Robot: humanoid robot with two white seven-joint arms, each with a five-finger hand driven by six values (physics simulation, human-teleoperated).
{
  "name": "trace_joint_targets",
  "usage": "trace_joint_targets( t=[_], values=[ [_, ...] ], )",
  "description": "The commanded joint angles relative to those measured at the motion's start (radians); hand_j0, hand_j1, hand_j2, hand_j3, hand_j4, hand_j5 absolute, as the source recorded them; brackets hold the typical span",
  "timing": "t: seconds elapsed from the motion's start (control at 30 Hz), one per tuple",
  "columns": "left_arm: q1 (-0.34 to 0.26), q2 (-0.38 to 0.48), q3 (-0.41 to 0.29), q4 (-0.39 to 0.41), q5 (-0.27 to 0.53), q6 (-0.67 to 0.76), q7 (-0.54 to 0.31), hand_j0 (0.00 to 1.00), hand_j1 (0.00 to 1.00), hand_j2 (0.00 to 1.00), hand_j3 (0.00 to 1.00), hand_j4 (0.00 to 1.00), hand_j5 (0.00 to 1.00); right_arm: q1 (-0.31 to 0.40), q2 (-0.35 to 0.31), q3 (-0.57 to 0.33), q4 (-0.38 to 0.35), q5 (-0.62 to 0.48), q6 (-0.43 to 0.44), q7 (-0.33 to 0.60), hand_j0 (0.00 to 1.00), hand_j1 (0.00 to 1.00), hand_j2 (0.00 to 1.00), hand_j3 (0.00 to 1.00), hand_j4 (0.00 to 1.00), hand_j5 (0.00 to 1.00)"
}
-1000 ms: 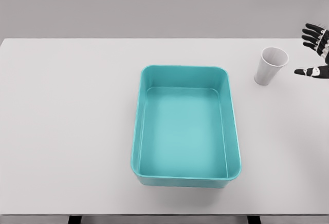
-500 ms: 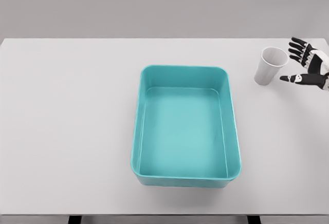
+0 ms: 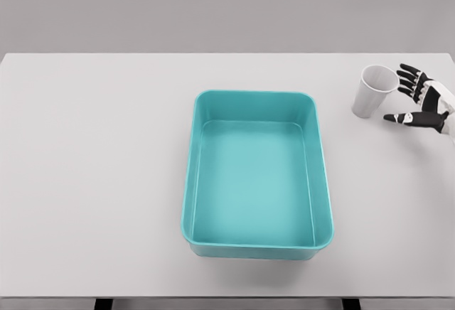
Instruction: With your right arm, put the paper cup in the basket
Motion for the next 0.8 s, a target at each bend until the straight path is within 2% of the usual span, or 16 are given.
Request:
trace_joint_targets(
  t=[0.0,0.37,0.77],
  values=[
    [0.000,0.000,0.000,0.000,0.000,-0.001,0.000,1.00,1.00,1.00,1.00,1.00,1.00,-0.002,0.005,0.000,0.003,-0.004,-0.005,0.000,1.00,1.00,1.00,1.00,1.00,1.00],
    [0.000,0.000,0.000,0.000,0.000,-0.001,0.000,1.00,1.00,1.00,1.00,1.00,1.00,-0.035,0.039,0.000,0.033,0.026,-0.016,0.000,1.00,1.00,1.00,1.00,1.00,1.00],
    [0.000,0.000,0.000,0.000,0.000,-0.001,0.000,1.00,1.00,1.00,1.00,1.00,1.00,-0.048,0.064,0.005,0.032,0.028,-0.016,0.000,1.00,1.00,1.00,1.00,1.00,1.00]
  ],
)
